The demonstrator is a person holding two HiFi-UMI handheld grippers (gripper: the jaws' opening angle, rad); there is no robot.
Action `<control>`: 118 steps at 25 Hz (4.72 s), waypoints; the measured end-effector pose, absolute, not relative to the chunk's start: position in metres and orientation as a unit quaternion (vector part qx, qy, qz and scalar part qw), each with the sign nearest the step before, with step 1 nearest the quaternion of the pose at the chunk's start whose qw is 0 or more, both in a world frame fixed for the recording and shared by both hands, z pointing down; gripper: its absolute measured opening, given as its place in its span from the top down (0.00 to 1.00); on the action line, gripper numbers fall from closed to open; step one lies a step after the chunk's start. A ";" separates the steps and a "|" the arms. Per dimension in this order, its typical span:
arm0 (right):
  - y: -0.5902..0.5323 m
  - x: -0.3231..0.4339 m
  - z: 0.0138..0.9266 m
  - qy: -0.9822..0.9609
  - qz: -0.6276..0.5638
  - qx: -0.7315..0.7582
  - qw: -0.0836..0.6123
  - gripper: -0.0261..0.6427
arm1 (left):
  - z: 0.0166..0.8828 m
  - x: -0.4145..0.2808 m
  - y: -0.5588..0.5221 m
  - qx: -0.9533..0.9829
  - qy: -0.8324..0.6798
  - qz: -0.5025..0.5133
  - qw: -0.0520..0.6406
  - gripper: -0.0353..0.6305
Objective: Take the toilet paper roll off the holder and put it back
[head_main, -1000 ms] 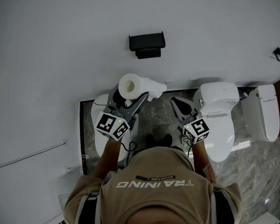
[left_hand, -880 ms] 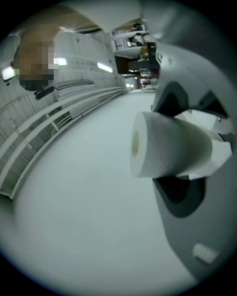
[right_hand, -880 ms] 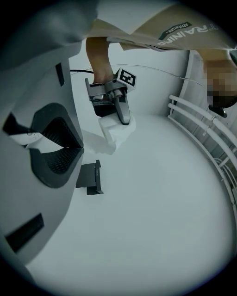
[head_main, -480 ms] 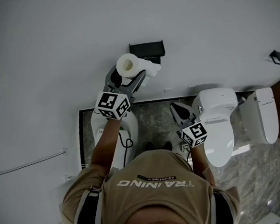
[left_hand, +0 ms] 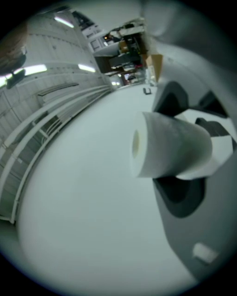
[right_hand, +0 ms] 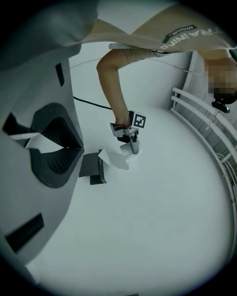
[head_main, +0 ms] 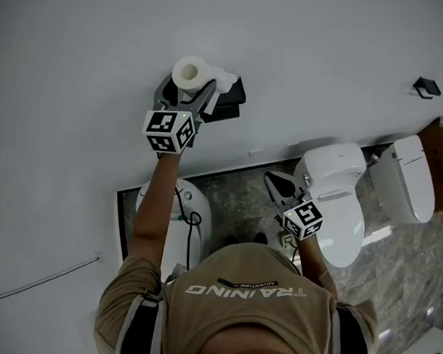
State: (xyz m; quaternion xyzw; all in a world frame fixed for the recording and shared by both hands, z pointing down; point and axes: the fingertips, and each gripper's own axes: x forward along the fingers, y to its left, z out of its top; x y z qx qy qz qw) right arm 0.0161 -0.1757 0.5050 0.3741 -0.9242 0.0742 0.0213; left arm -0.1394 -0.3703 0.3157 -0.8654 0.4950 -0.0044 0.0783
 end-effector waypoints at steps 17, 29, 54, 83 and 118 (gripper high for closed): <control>-0.207 0.024 0.521 -0.922 0.087 0.374 0.048 0.94 | 0.418 -0.143 -0.453 -0.840 0.526 -0.130 0.001 0.36; -0.216 0.020 0.517 -0.928 0.085 0.360 0.054 0.94 | 0.436 -0.151 -0.457 -0.836 0.539 -0.088 -0.057 0.36; -0.213 -0.018 0.467 -0.937 0.032 0.347 0.029 0.94 | 0.403 -0.169 -0.332 -0.846 0.532 -0.044 0.025 0.32; -0.030 0.003 0.475 -0.957 0.022 0.289 0.015 0.94 | 0.499 -0.072 -0.041 -0.855 0.508 -0.077 -0.071 0.94; 0.094 0.000 0.489 -0.951 0.041 0.305 0.017 0.94 | 0.505 -0.083 0.098 -0.844 0.528 -0.054 -0.072 0.94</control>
